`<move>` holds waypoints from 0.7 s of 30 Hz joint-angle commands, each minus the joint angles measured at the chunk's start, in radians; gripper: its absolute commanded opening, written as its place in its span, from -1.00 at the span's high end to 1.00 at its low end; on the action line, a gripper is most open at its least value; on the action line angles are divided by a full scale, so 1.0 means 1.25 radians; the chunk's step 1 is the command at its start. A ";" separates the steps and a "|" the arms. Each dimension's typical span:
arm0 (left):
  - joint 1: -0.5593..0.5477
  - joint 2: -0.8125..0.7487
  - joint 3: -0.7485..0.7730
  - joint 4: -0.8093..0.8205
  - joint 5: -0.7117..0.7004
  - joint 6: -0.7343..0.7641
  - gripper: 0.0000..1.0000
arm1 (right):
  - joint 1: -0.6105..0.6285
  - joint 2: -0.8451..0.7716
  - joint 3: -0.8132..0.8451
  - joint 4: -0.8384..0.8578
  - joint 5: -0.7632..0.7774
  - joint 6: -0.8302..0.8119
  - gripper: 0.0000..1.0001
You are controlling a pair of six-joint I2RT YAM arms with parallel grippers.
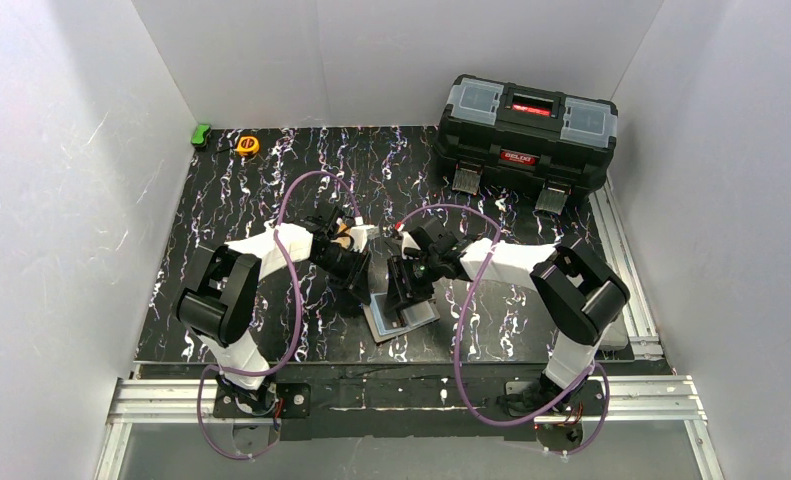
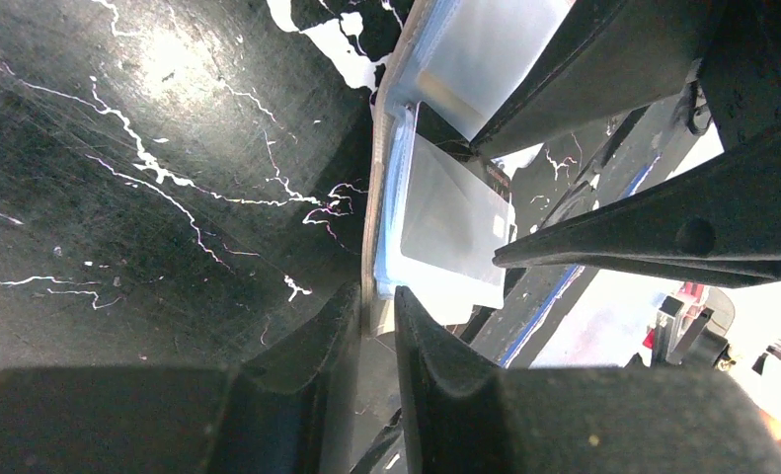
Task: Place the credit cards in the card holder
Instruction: Insert the credit card into the card holder.
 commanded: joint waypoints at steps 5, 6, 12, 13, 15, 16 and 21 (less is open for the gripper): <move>0.003 -0.001 0.026 -0.041 -0.025 0.030 0.60 | 0.006 -0.008 0.029 -0.001 -0.008 -0.009 -0.06; 0.004 -0.002 0.025 -0.045 -0.037 0.038 0.59 | 0.005 -0.014 0.028 -0.011 -0.003 -0.013 -0.05; 0.014 0.000 0.056 -0.107 -0.139 0.096 0.58 | 0.001 -0.040 0.022 -0.040 0.004 -0.026 -0.06; 0.015 0.000 0.061 -0.116 -0.149 0.101 0.59 | 0.001 -0.040 0.020 -0.042 0.006 -0.028 -0.06; 0.016 -0.003 0.064 -0.124 -0.150 0.107 0.59 | -0.001 -0.038 0.020 -0.044 0.009 -0.028 -0.06; 0.015 -0.004 0.063 -0.125 -0.148 0.108 0.59 | -0.001 -0.037 0.021 -0.045 0.010 -0.027 -0.06; 0.016 -0.003 0.058 -0.118 -0.110 0.102 0.60 | -0.002 -0.018 0.031 -0.044 0.014 -0.031 -0.07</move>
